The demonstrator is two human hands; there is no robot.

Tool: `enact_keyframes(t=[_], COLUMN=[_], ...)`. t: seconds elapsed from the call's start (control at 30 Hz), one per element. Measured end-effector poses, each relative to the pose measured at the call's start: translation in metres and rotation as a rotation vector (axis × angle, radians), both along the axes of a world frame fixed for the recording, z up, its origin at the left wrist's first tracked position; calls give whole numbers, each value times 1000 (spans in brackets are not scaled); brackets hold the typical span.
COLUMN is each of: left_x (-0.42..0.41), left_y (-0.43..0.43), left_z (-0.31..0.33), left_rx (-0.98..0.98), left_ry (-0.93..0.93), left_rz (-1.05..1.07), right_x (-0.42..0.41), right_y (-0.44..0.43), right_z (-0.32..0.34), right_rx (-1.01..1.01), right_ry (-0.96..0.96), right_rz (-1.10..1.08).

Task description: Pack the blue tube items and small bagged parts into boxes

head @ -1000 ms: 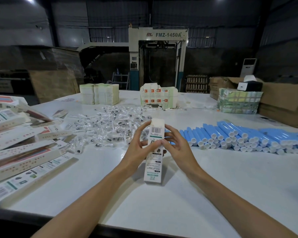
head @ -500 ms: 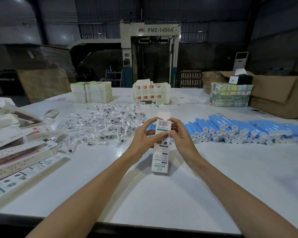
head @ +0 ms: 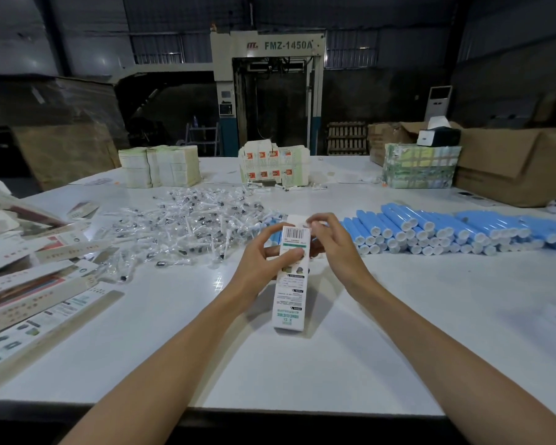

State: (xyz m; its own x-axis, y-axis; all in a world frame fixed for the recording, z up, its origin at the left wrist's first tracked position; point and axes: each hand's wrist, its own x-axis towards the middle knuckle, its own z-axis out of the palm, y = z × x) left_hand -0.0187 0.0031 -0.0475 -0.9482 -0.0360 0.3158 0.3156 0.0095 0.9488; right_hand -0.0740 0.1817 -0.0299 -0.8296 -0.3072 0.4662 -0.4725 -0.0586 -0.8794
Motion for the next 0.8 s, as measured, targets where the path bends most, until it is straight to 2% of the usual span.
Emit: enact_keyframes(t=[0.07,0.23,0.6,0.7,0.8], left_x=[2,5,9,9,9], left_y=[2,4,4,4,4], left_z=[2,6,9,9,10], left_rx=[-21,-74,-99,-102,-107], left_ry=[17,43,57,51,46], left_rz=[-18,-31,-26,-17,4], right_x=[-3,-8,-4,-5,-1], right_y=[5,14,20,19,15], right_z=[3,10,17,18,21], right_rx=[-70,12,135,119,-8], right_ry=[-41,-41,265,186,-33], right_rz=[-22,47,14,60,107])
